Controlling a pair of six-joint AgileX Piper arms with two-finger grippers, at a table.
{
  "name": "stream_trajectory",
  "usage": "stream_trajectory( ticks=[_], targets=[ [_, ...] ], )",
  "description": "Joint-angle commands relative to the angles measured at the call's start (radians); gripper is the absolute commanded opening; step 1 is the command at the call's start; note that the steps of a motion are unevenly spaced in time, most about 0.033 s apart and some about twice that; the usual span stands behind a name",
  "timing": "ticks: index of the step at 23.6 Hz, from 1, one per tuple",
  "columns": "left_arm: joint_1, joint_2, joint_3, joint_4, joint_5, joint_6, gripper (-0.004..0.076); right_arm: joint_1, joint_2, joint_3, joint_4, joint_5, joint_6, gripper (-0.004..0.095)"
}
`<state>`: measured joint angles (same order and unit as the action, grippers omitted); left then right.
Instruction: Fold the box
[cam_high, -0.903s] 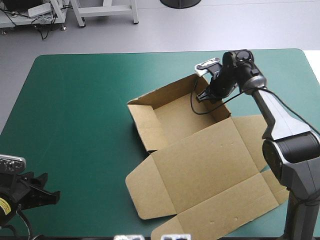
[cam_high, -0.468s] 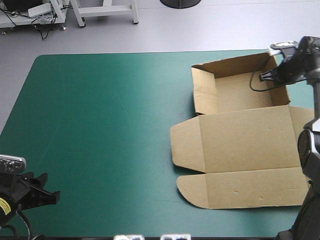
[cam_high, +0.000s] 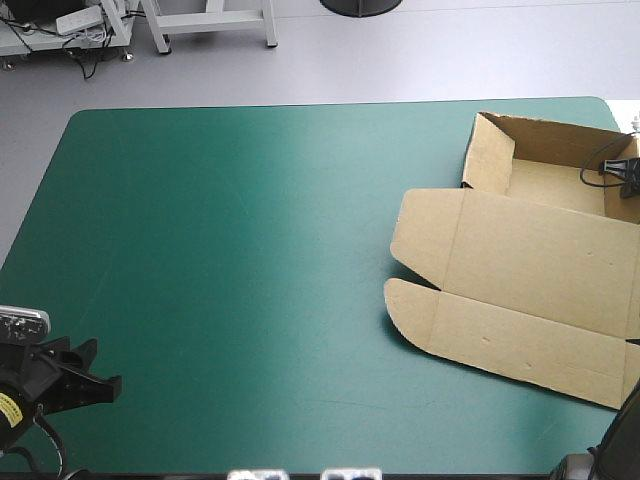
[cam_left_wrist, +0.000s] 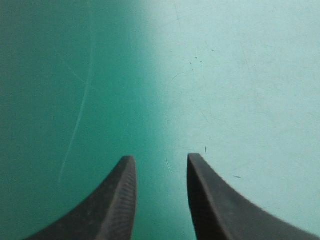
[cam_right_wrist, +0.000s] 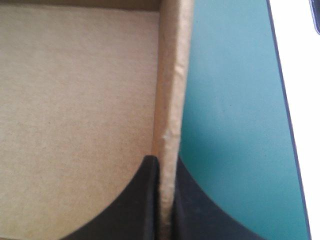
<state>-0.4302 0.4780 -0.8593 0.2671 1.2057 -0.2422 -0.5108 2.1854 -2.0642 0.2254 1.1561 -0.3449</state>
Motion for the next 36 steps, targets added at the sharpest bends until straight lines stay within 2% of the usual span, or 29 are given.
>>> stream_trajectory(
  ticks=[1, 5, 7, 8, 10, 14, 16, 17, 19, 20, 22, 23, 26, 28, 30, 32, 34, 36],
  targets=[
    [-0.005, 0.011, -0.021, 0.009, -0.059, -0.014, 0.0244, -0.008, -0.036, -0.030, 0.008, -0.048, -0.018, -0.0018],
    [-0.005, 0.011, -0.021, 0.009, -0.055, -0.028, 0.0244, -0.008, -0.030, -0.030, 0.010, -0.052, 0.001, -0.0017],
    [-0.005, 0.011, -0.021, 0.009, -0.055, -0.028, 0.0244, -0.008, -0.039, -0.037, 0.010, -0.045, 0.025, 0.0014],
    [-0.005, 0.011, -0.021, 0.009, -0.055, -0.028, 0.0244, -0.008, -0.055, -0.044, 0.006, -0.045, 0.018, 0.0127],
    [-0.005, 0.011, -0.021, 0.006, -0.053, -0.028, 0.0244, -0.010, -0.077, -0.060, 0.001, -0.045, -0.019, 0.0289],
    [-0.005, 0.011, -0.021, -0.014, -0.051, -0.028, 0.0244, -0.010, -0.132, -0.101, 0.007, -0.049, -0.003, 0.0728],
    [-0.005, 0.011, -0.021, -0.024, -0.051, -0.024, 0.0244, -0.010, -0.163, -0.121, 0.023, -0.045, 0.028, 0.0851],
    [-0.005, 0.011, -0.021, -0.026, -0.051, -0.024, 0.0244, -0.010, -0.183, -0.130, 0.046, -0.038, 0.030, 0.0879],
    [-0.005, 0.011, -0.021, -0.024, -0.051, -0.019, 0.0244, -0.010, -0.244, -0.139, 0.190, 0.011, -0.012, 0.0858],
    [-0.005, 0.011, -0.021, -0.023, -0.052, 0.001, 0.0244, -0.008, -0.286, -0.139, 0.299, 0.049, -0.046, 0.0835],
    [-0.005, 0.011, -0.021, -0.021, -0.052, 0.025, 0.0244, 0.018, -0.364, -0.137, 0.412, 0.098, -0.099, 0.0791],
    [-0.005, 0.011, -0.021, -0.022, -0.052, 0.025, 0.0244, 0.034, -0.396, -0.135, 0.411, 0.098, -0.096, 0.0774],
    [-0.005, 0.011, -0.021, -0.022, -0.052, 0.025, 0.0244, 0.173, -0.550, -0.129, 0.342, 0.098, -0.093, 0.0733],
    [-0.005, 0.011, -0.021, -0.017, -0.054, 0.025, 0.0244, 0.319, -0.646, -0.128, 0.227, 0.098, -0.045, 0.0720],
    [-0.005, 0.011, -0.021, -0.013, -0.058, 0.025, 0.0244, 0.482, -0.731, -0.106, 0.065, 0.099, 0.011, 0.0679],
    [-0.005, 0.011, -0.021, -0.009, -0.067, 0.027, 0.0239, 0.616, -0.814, -0.027, -0.053, 0.099, 0.068, 0.0590],
    [-0.005, 0.011, -0.021, -0.002, -0.069, 0.027, 0.0239, 0.682, -0.874, 0.069, -0.092, 0.099, 0.106, 0.0481],
    [-0.005, 0.011, -0.021, 0.016, -0.072, 0.027, 0.0239, 0.737, -0.962, 0.233, -0.094, 0.099, 0.125, 0.0294]
  ],
)
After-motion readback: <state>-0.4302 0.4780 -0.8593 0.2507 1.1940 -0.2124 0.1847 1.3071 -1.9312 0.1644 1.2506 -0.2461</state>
